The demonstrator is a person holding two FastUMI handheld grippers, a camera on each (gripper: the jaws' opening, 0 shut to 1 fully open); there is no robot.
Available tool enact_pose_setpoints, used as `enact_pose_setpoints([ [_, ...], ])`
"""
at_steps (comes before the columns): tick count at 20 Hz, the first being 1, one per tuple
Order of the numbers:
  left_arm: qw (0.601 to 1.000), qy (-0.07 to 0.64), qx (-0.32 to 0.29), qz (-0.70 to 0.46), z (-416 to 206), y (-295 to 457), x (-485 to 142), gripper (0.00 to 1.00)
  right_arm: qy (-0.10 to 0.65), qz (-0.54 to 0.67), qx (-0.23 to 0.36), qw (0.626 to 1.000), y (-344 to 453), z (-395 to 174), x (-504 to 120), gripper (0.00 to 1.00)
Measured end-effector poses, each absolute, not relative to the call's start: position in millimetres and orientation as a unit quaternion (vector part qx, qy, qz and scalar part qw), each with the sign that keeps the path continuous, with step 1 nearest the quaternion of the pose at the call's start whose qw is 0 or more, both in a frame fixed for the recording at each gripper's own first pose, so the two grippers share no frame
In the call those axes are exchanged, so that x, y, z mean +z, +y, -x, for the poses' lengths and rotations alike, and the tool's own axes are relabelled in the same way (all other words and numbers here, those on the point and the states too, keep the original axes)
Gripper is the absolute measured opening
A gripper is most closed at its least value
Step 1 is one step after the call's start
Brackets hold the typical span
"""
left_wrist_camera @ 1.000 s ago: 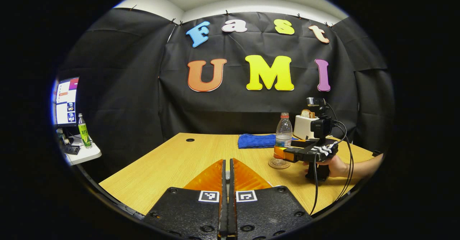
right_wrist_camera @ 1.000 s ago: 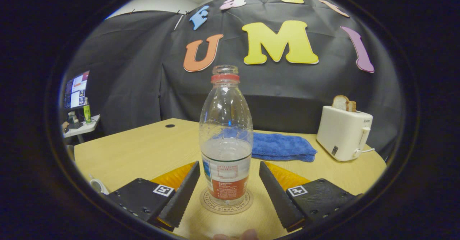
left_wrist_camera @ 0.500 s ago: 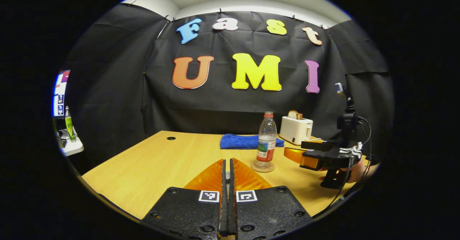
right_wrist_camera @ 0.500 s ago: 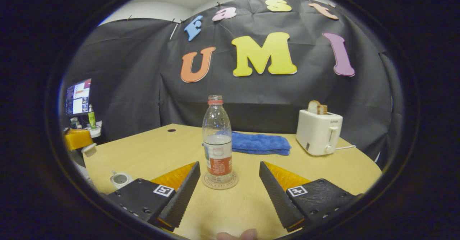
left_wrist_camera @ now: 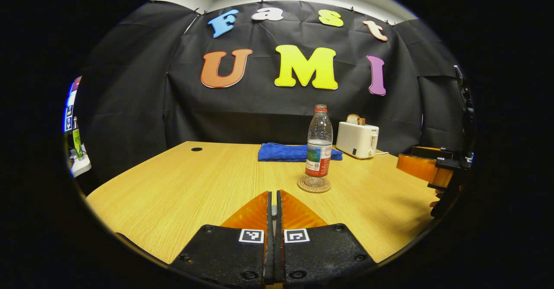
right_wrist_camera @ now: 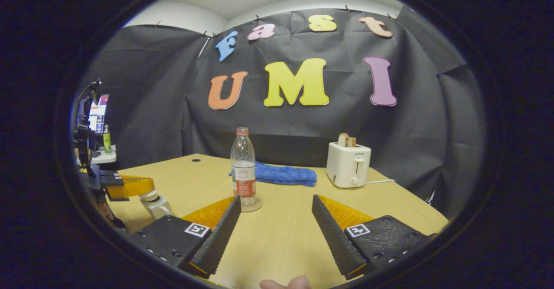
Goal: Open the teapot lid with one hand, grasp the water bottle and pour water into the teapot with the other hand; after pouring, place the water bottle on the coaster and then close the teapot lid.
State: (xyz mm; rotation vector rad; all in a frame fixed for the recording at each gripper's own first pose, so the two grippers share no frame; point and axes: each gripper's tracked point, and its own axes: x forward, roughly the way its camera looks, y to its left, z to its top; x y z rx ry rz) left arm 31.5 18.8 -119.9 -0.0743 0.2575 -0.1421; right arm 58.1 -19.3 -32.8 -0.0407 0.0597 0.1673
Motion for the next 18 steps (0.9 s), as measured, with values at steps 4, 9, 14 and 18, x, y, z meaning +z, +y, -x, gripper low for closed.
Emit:
enact_pose_setpoints([
  [4, 0.988, 0.131, -0.068, 0.044, -35, 21, -125, 0.03, 0.038, 0.012, 0.075, 0.996, -29, -56, -38, 0.98],
  [9, 0.988, 0.133, -0.067, 0.041, -36, 19, -129, 0.04, 0.032, 0.011, 0.073, 0.997, -32, -54, -34, 0.98],
  [14, 0.988, 0.134, -0.063, 0.038, -33, 17, -133, 0.07, 0.023, 0.013, 0.073, 0.997, -33, -45, -31, 0.99],
  [18, 0.990, 0.131, -0.036, 0.022, -26, 22, -121, 0.31, 0.012, 0.011, 0.059, 0.998, -38, -37, -28, 0.98],
])
